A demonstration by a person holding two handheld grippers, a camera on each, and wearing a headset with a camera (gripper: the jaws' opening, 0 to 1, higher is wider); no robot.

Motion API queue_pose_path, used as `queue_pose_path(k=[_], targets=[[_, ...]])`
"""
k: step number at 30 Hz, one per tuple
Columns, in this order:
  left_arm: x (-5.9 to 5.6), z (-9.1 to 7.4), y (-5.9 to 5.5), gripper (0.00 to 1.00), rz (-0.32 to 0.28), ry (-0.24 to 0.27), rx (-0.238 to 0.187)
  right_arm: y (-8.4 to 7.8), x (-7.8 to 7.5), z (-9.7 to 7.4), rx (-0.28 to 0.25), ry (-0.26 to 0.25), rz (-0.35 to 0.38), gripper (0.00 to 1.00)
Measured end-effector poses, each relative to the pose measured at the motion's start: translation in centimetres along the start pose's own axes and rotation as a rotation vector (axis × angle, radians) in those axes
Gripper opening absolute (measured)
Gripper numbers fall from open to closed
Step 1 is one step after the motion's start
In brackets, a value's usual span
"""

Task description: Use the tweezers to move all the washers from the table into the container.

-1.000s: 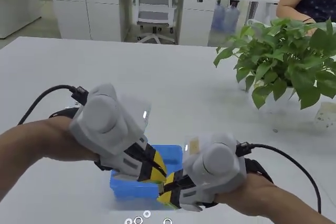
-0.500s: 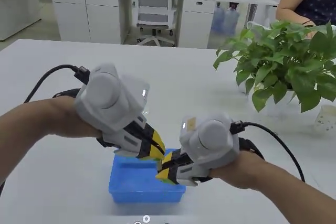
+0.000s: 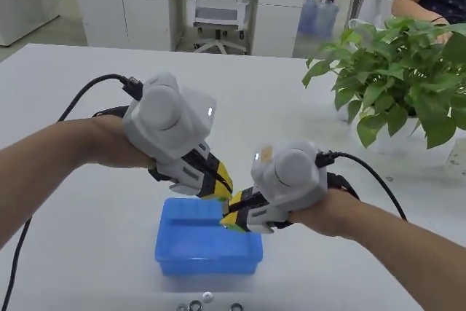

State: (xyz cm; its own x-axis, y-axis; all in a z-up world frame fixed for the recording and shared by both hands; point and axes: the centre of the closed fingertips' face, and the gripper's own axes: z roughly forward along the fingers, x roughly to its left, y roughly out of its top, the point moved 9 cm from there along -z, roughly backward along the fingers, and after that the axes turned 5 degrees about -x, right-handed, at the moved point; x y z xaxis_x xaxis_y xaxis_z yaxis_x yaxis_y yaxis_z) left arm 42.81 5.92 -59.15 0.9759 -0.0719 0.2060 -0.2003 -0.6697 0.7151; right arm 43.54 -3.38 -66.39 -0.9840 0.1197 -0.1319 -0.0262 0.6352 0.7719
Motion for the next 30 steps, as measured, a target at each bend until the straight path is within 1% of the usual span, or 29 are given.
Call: queue_pose_path(k=[6, 10, 13, 16, 19, 22, 26, 27, 30], targets=[[0.7, 1.1, -1.0, 0.06, -0.016, -0.002, 0.005, -1.2, -0.8, 0.8, 0.0, -0.003, 0.021, 0.09], [1.2, 2.1, -1.8, 0.06, -0.025, -0.001, 0.009, -2.0, -1.2, 1.6, 0.013, -0.009, 0.024, 0.1], [1.4, 2.6, -2.4, 0.06, -0.034, -0.01, 0.015, -2.6, -1.4, 2.3, 0.015, -0.003, 0.042, 0.1], [1.4, 3.1, -3.1, 0.06, -0.038, -0.014, 0.018, -3.2, -1.6, 2.9, 0.02, 0.002, 0.043, 0.1], [1.5, 3.6, -3.9, 0.06, -0.057, -0.011, 0.013, -3.8, -1.7, 3.6, 0.026, 0.007, 0.05, 0.1], [1.6, 4.0, -4.4, 0.06, -0.063, -0.01, 0.015, -4.2, -1.8, 4.0, 0.032, 0.013, 0.059, 0.1], [1.6, 4.3, -5.0, 0.06, -0.071, -0.012, 0.019, -4.5, -1.8, 4.5, 0.049, 0.017, 0.056, 0.1], [1.8, 4.2, -4.9, 0.06, -0.08, -0.008, 0.006, -4.4, -1.9, 4.4, 0.043, 0.015, 0.063, 0.1], [1.9, 4.2, -4.9, 0.06, -0.084, -0.01, 0.003, -4.5, -2.0, 4.3, 0.041, 0.015, 0.067, 0.1]])
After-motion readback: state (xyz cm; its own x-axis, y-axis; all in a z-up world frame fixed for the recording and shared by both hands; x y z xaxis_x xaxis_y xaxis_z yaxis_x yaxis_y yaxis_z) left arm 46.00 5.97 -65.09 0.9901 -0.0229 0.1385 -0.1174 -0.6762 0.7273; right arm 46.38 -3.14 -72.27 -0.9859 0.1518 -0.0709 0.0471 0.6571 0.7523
